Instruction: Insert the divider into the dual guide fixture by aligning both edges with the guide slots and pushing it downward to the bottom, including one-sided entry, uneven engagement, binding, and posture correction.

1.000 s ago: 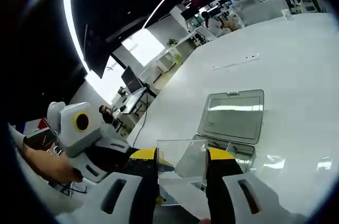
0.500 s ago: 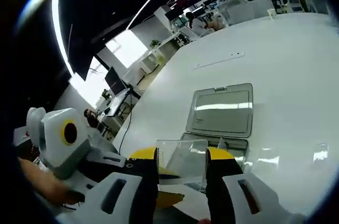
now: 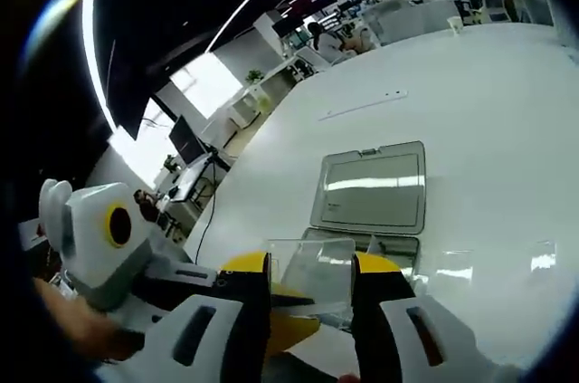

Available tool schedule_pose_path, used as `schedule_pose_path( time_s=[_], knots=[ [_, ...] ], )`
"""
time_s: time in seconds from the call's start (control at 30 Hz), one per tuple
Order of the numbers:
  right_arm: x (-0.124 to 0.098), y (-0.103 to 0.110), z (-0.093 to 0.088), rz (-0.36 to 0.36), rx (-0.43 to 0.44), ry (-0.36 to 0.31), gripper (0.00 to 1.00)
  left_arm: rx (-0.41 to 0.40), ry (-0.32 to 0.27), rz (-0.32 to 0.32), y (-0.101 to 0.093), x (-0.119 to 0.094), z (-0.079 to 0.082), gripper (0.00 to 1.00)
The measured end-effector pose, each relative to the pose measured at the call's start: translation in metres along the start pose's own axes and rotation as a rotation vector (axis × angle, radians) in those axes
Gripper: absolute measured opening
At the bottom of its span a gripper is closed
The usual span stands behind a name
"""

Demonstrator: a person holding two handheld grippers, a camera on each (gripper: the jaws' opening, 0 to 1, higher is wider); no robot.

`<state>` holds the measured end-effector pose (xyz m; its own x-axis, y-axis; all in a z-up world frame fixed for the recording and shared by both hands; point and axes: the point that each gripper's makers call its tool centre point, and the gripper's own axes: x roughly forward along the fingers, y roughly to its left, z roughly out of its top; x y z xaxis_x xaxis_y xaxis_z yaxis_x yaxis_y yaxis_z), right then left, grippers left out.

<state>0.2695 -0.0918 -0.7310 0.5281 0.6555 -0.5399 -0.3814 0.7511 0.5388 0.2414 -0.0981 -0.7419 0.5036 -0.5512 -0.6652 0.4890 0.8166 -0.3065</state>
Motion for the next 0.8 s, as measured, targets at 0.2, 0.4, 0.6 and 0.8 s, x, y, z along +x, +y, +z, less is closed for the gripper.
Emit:
schedule_pose_path(
  time_s=[0.2,0.4,0.6,0.8],
  knots=[
    [0.0001,0.0005,0.0009,-0.006,0.008,-0.004,0.3,-0.012,0.006,0.002,0.0008,0.0017,-0.002,0.07],
    [-0.0003,0.0025,0.0005,-0.013,-0.003,-0.004,0.3,-0.018,0.009,0.003,0.0014,0.002,-0.0024,0.06],
    [0.0003,0.0048,0.0003,-0.017,0.001,-0.009,0.3,-0.024,0.012,0.007,0.0044,0.002,-0.0023,0.05],
    [0.0011,0.0047,-0.0015,-0.018,0.001,-0.003,0.3,-0.018,0.017,0.003,0.0045,0.0024,-0.0043,0.04]
  ],
)
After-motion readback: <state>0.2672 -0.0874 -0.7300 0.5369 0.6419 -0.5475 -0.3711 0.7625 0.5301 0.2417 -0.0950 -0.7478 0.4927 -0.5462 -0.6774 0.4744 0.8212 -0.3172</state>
